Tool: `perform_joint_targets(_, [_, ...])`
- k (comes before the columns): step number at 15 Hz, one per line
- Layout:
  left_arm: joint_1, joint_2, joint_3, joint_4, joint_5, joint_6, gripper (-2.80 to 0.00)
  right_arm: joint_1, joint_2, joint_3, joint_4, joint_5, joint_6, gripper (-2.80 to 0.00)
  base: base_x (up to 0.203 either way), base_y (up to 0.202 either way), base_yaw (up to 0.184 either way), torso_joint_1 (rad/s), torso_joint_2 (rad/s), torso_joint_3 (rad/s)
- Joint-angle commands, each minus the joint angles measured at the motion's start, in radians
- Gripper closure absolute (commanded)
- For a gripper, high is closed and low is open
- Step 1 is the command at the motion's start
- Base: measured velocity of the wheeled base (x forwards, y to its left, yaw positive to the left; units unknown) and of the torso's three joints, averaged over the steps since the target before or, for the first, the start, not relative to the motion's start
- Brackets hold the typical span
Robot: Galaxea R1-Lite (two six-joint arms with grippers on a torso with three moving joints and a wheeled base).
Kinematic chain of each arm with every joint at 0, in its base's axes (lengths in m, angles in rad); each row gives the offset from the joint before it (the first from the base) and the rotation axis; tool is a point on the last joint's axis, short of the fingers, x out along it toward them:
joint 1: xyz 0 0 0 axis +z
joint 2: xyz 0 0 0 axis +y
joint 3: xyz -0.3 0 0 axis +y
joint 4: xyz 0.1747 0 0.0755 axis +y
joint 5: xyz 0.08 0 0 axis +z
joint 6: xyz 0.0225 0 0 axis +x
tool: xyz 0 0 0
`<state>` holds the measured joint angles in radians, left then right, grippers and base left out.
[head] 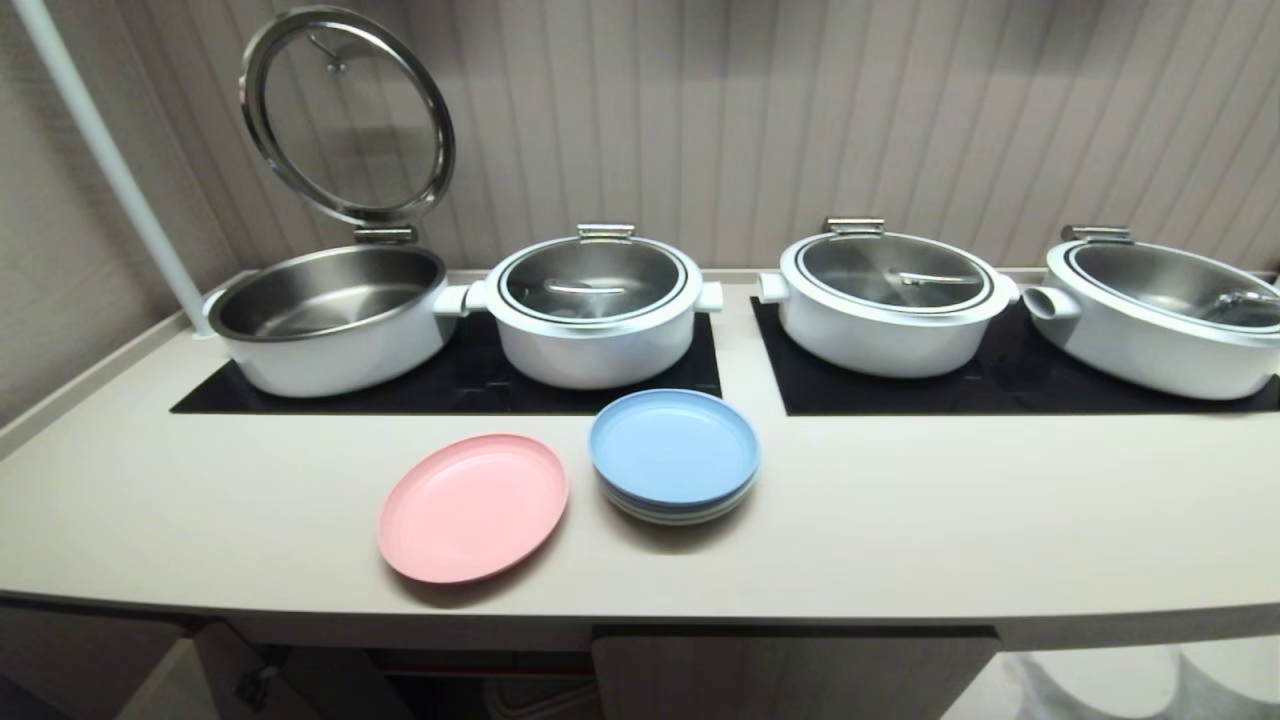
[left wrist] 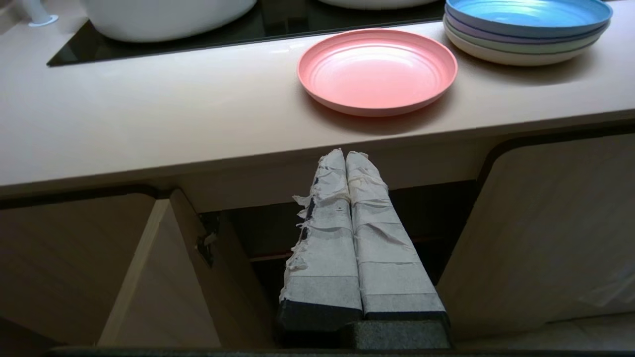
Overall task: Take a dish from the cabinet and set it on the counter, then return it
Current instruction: Pick up the plate from the table
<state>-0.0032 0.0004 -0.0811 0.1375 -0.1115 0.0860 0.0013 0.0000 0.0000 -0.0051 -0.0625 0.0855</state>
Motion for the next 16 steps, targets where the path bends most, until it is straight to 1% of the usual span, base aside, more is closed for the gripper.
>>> perform_joint_targets(1, [0.0,0.0,0.005,-0.02,-0.003,0.049,0.0,0.0,0.0,0.0,-0.001,0.0,0.0,0.0,0.0,0.0,0.0,0.0,0.0,0.0])
perform_joint_targets(2, [0.0,0.0,0.019,-0.039,0.005,0.094,0.0,0.0,0.0,0.0,0.0,0.0,0.0,0.0,0.0,0.0,0.0,0.0,0.0,0.0])
perform_joint_targets(3, [0.0,0.0,0.054,-0.07,0.026,0.124,0.0,0.0,0.0,0.0,-0.001,0.0,0.0,0.0,0.0,0.0,0.0,0.0,0.0,0.0])
perform_joint_targets(4, [0.0,0.0,0.073,-0.15,0.044,0.129,0.0,0.0,0.0,0.0,-0.001,0.0,0.0,0.0,0.0,0.0,0.0,0.0,0.0,0.0])
perform_joint_targets(5, [0.0,0.0,0.079,-0.158,0.054,0.119,0.0,0.0,0.0,0.0,0.0,0.0,0.0,0.0,0.0,0.0,0.0,0.0,0.0,0.0])
perform_joint_targets(6, [0.002,0.0,0.081,-0.143,0.061,0.107,0.0,0.0,0.0,0.0,-0.001,0.0,0.0,0.0,0.0,0.0,0.0,0.0,0.0,0.0])
perform_joint_targets(8, [0.0,0.0,0.081,-0.137,0.063,0.044,0.0,0.0,0.0,0.0,0.0,0.0,0.0,0.0,0.0,0.0,0.0,0.0,0.0,0.0])
perform_joint_targets(9, [0.0,0.0,0.081,-0.134,0.064,0.031,0.0,0.0,0.0,0.0,0.0,0.0,0.0,0.0,0.0,0.0,0.0,0.0,0.0,0.0])
perform_joint_targets(16, [0.0,0.0,0.081,-0.134,0.064,0.026,0.0,0.0,0.0,0.0,0.0,0.0,0.0,0.0,0.0,0.0,0.0,0.0,0.0,0.0])
